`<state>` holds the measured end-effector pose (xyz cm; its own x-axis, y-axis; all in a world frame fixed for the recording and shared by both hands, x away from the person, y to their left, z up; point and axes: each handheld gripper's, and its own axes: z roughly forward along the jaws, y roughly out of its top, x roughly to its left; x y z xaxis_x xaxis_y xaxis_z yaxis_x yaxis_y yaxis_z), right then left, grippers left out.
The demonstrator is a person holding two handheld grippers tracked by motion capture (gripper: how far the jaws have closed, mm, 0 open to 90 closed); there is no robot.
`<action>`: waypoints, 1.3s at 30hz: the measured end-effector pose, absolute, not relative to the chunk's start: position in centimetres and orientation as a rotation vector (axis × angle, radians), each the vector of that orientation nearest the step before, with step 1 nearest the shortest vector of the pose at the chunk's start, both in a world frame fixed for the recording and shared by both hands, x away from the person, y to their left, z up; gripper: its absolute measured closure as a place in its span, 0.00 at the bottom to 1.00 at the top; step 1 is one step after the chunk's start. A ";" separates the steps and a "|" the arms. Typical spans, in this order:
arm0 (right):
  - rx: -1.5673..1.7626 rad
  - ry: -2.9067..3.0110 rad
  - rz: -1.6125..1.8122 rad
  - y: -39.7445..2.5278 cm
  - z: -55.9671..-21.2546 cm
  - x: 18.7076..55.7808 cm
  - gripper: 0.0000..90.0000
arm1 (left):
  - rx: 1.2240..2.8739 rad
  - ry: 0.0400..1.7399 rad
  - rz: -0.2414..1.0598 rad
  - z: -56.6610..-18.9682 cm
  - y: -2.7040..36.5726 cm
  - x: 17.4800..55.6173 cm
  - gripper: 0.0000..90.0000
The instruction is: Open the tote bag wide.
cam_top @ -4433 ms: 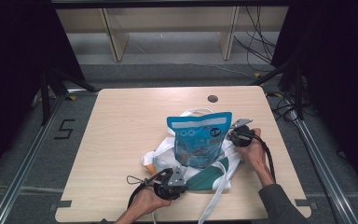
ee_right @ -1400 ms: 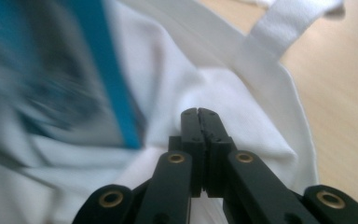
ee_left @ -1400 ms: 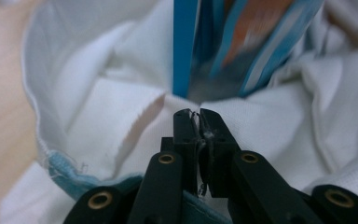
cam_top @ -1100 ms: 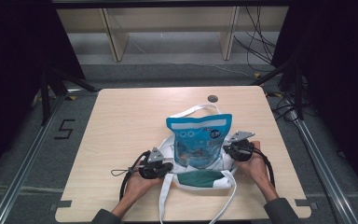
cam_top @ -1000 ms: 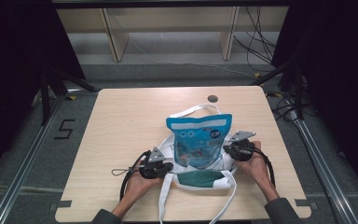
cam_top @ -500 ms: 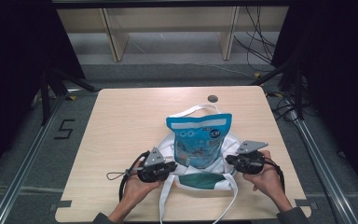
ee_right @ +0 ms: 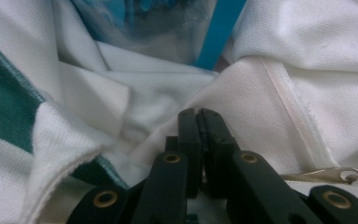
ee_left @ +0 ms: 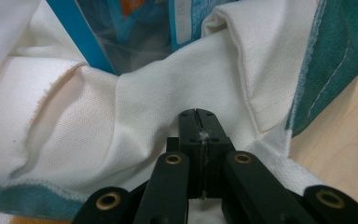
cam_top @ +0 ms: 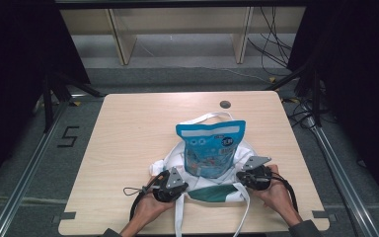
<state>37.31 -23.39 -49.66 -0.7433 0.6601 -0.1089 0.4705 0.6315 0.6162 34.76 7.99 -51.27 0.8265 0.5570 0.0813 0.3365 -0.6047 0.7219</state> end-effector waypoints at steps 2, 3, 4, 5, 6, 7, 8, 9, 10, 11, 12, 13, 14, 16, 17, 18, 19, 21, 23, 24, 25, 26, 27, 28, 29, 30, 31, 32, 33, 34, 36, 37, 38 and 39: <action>0.901 2.542 0.801 -23.3 -49.5 37.5 0.97 | 2.280 0.654 0.402 -51.2 8.2 35.2 0.99; 0.901 2.542 0.801 -23.3 -49.5 37.5 0.97 | 2.256 0.681 0.394 -51.3 8.1 35.5 0.99; 0.891 2.532 0.805 -23.3 -49.6 37.8 0.97 | 2.252 0.687 0.396 -51.4 8.1 35.8 0.99; 0.908 2.505 0.820 -23.1 -49.8 37.9 0.97 | 2.256 0.692 0.405 -51.3 8.1 36.1 0.99; 0.898 2.497 0.819 -23.1 -49.8 38.3 0.98 | 2.253 0.694 0.412 -51.4 8.1 36.5 0.99; 0.914 2.471 0.825 -22.9 -49.9 39.0 0.98 | 2.248 0.703 0.415 -51.4 8.1 36.9 0.99; 0.914 2.471 0.825 -22.9 -49.9 39.0 0.98 | 2.228 0.722 0.411 -51.4 8.0 37.1 0.99; 0.918 2.464 0.816 -22.9 -49.9 39.3 0.98 | 2.251 0.710 0.418 -51.4 8.2 37.6 0.99; 0.920 2.475 0.806 -22.8 -49.8 39.7 0.98 | 2.241 0.722 0.420 -51.4 8.3 37.9 0.99; 0.919 2.469 0.803 -22.7 -49.8 40.0 0.98 | 2.243 0.726 0.432 -51.4 8.4 38.3 0.99; 0.921 2.457 0.808 -22.6 -49.9 40.2 0.98 | 2.236 0.738 0.427 -51.4 8.4 38.8 0.99; 0.922 2.451 0.807 -22.5 -49.9 40.5 0.98 | 2.233 0.745 0.426 -51.4 8.6 39.2 0.99; 0.936 2.435 0.816 -22.5 -50.0 41.2 0.98 | 2.210 0.775 0.421 -51.5 8.6 40.0 0.99; 0.946 2.439 0.817 -22.5 -50.0 41.6 0.98 | 2.217 0.776 0.428 -51.5 8.7 40.4 0.99; 0.954 2.432 0.822 -22.4 -50.0 42.0 0.98 | 2.207 0.788 0.434 -51.5 8.6 40.7 0.99; 0.958 2.418 0.832 -22.3 -50.1 42.5 0.98 | 2.197 0.796 0.434 -51.6 8.7 41.1 0.99; 0.979 2.415 0.831 -22.3 -50.1 43.4 0.98 | 2.182 0.809 0.428 -51.6 8.7 41.7 0.99; 0.982 2.388 0.851 -22.2 -50.3 44.3 0.98 | 2.169 0.823 0.442 -51.7 8.7 42.4 0.99; 0.993 2.377 0.858 -22.2 -50.4 45.0 0.98 | 2.183 0.817 0.446 -51.7 8.8 42.7 0.99; 1.004 2.372 0.864 -22.2 -50.4 45.3 0.98 | 2.159 0.837 0.443 -51.8 8.7 42.9 0.99; 1.004 2.372 0.864 -22.2 -50.4 45.3 0.98 | 2.143 0.846 0.435 -51.8 8.7 43.1 0.99; 1.018 2.360 0.873 -22.3 -50.4 46.0 0.98 | 2.140 0.850 0.437 -51.9 8.6 43.3 0.99; 1.018 2.360 0.873 -22.3 -50.4 46.0 0.98 | 2.143 0.851 0.448 -51.9 8.6 43.6 0.99; 1.034 2.346 0.880 -22.3 -50.5 46.5 0.98 | 2.152 0.849 0.449 -51.8 8.6 43.8 0.99; 1.034 2.352 0.876 -22.4 -50.4 46.7 0.97 | 2.128 0.868 0.440 -51.9 8.6 44.1 0.99; 1.034 2.352 0.876 -22.4 -50.4 46.7 0.97 | 2.128 0.868 0.440 -51.9 8.6 44.1 0.99; 1.034 2.336 0.878 -22.4 -50.5 46.8 0.97 | 2.122 0.873 0.442 -51.9 8.5 44.1 0.99; 1.034 2.336 0.878 -22.4 -50.5 46.8 0.97 | 2.127 0.865 0.454 -51.9 8.4 44.0 0.99; 1.028 2.337 0.878 -22.4 -50.5 46.8 0.97 | 2.135 0.854 0.456 -51.9 8.3 43.9 0.99; 1.028 2.337 0.878 -22.4 -50.5 46.8 0.97 | 2.135 0.854 0.456 -51.9 8.3 43.9 0.99; 1.031 2.342 0.879 -22.4 -50.5 46.8 0.97 | 2.152 0.854 0.464 -51.8 8.4 43.9 0.99; 1.045 2.337 0.886 -22.4 -50.5 46.8 0.97 | 2.153 0.850 0.469 -51.8 8.4 44.0 0.99; 1.045 2.337 0.886 -22.4 -50.5 46.8 0.97 | 2.153 0.850 0.469 -51.8 8.4 44.0 0.99; 1.062 2.330 0.910 -22.4 -50.5 46.8 0.95 | 2.131 0.858 0.441 -51.7 8.6 44.0 0.98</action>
